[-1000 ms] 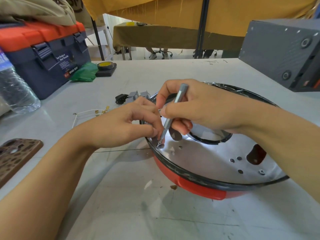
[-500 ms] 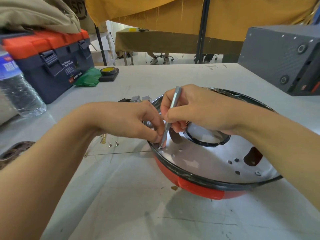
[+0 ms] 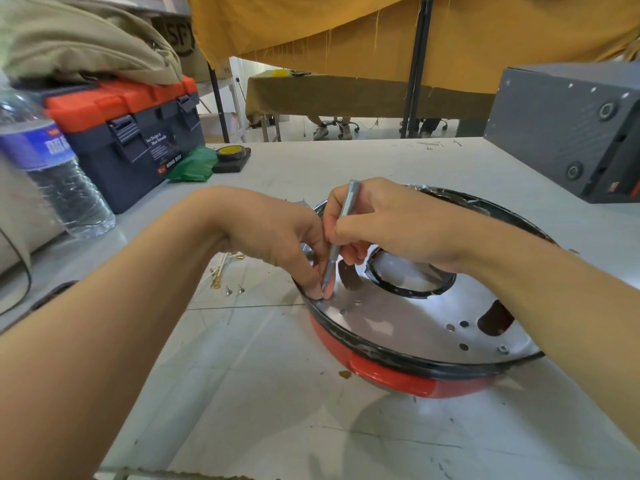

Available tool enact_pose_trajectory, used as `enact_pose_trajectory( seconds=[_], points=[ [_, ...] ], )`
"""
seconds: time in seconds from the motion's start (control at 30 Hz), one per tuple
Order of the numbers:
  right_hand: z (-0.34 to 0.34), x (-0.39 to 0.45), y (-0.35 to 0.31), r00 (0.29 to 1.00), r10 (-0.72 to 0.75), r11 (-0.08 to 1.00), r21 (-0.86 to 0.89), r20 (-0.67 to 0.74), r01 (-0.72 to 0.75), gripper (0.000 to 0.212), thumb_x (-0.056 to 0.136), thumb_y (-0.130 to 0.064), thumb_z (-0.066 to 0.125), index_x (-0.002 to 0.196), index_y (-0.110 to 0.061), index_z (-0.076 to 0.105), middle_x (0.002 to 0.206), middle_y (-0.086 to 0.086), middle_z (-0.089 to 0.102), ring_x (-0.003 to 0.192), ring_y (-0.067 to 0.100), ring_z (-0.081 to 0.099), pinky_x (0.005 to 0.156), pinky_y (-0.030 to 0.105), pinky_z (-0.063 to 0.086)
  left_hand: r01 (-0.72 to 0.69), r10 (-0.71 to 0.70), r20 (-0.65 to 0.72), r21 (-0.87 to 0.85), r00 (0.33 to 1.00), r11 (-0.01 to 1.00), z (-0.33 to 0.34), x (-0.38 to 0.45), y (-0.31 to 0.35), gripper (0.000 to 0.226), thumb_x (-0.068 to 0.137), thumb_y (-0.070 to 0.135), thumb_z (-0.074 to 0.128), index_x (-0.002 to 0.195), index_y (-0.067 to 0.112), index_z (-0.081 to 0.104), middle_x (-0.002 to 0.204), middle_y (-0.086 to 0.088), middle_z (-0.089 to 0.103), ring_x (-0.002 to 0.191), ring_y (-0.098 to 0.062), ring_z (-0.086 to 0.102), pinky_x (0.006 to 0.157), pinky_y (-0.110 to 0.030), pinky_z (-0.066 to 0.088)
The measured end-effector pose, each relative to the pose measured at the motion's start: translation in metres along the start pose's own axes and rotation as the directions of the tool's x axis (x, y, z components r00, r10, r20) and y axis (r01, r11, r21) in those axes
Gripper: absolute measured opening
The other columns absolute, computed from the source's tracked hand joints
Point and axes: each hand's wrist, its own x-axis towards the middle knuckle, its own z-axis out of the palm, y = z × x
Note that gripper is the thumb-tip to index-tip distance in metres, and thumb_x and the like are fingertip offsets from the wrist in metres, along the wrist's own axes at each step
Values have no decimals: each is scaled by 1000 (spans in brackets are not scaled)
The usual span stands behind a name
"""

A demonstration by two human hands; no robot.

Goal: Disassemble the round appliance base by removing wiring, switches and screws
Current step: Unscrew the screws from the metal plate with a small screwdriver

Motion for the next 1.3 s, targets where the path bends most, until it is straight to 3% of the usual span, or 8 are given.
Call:
enact_pose_trajectory(
  seconds=[0.13, 0.27, 0.67, 0.77, 0.97, 1.17, 1.3],
  points=[
    [-1, -1, -3, 999, -21, 999, 40, -26, 22, 13, 86, -4, 52, 74, -3, 56, 57, 2, 55, 52, 9, 51, 54, 18, 43, 5, -5, -13, -1, 1000, 1000, 0, -3, 0, 9, 79, 14, 72, 78, 23, 74, 75, 18, 71, 67, 9, 61, 63, -1, 42],
    [-3, -1, -3, 997, -36, 994, 102, -74, 44, 25, 87, -1, 49, 62, -8, 51, 43, -9, 48, 44, 8, 46, 46, 15, 39, 5, -6, -41, -8, 999, 1000, 2, -4, -1, 9, 79, 21, 72, 75, 29, 74, 84, 16, 68, 77, 8, 59, 67, 1, 38],
    [-4, 2, 1, 991, -44, 990, 126, -130, 61, 26, 87, -4, 50, 62, -10, 49, 40, -8, 47, 41, 9, 45, 46, 15, 38, 47, -41, -67, 100, 997, 994, 0, -2, 1, 13, 78, 25, 73, 68, 33, 71, 85, 10, 67, 67, 6, 57, 58, -2, 39],
    [-5, 3, 1, 990, -47, 989, 134, -135, 65, 25, 87, -4, 50, 63, -9, 49, 40, -8, 48, 41, 9, 45, 45, 15, 38, 67, -54, -82, 157, 995, 985, -1, -2, 2, 2, 76, 31, 73, 75, 33, 72, 88, 11, 69, 76, 1, 59, 63, -4, 43],
    [-5, 3, 2, 989, -44, 989, 132, -141, 63, 24, 87, -4, 50, 64, -10, 49, 42, -6, 49, 42, 9, 45, 46, 15, 38, 55, -46, -49, 187, 998, 981, -3, -4, 2, 8, 79, 34, 69, 74, 40, 71, 90, 14, 69, 85, -7, 60, 83, -27, 48],
    [-4, 3, 1, 987, -44, 989, 131, -156, 65, 23, 88, -4, 50, 65, -9, 49, 42, -7, 50, 41, 8, 46, 46, 16, 38, 78, -76, -19, 166, 997, 983, -6, -3, 2, 3, 77, 34, 71, 78, 36, 73, 88, 17, 70, 80, 4, 61, 80, -17, 47],
    [-4, 2, 0, 987, -39, 989, 135, -154, 60, 26, 87, -4, 50, 62, -10, 49, 42, -7, 49, 42, 9, 45, 47, 17, 39, 101, -101, -9, 182, 995, 978, -6, 0, 7, 3, 74, 31, 74, 76, 33, 73, 82, 14, 72, 71, 7, 61, 67, -7, 48]
  ],
)
